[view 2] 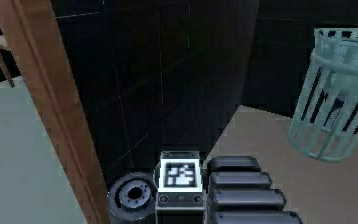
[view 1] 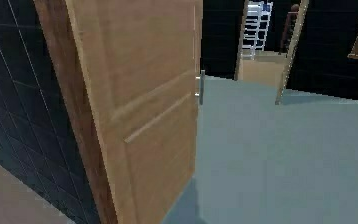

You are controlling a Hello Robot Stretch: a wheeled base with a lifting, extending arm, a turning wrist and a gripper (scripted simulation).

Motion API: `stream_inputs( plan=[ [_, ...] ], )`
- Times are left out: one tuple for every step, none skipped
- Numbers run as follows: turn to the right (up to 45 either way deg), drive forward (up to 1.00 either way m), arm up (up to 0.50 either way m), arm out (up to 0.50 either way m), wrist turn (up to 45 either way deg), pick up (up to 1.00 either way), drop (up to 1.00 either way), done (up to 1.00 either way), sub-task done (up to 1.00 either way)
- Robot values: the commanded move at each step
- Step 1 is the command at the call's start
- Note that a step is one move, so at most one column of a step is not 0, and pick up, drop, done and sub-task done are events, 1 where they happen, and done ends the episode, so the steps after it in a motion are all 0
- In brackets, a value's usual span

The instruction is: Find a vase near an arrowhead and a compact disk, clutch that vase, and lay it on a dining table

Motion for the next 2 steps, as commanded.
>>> stream_inputs(
  plan=[
    [0.0,0.25,0.00,0.00,0.0,0.00,0.00,0.00,0.00],
    [27.0,0.00,0.00,0.00,0.0,0.00,0.00,0.00,0.00]
  ],
)
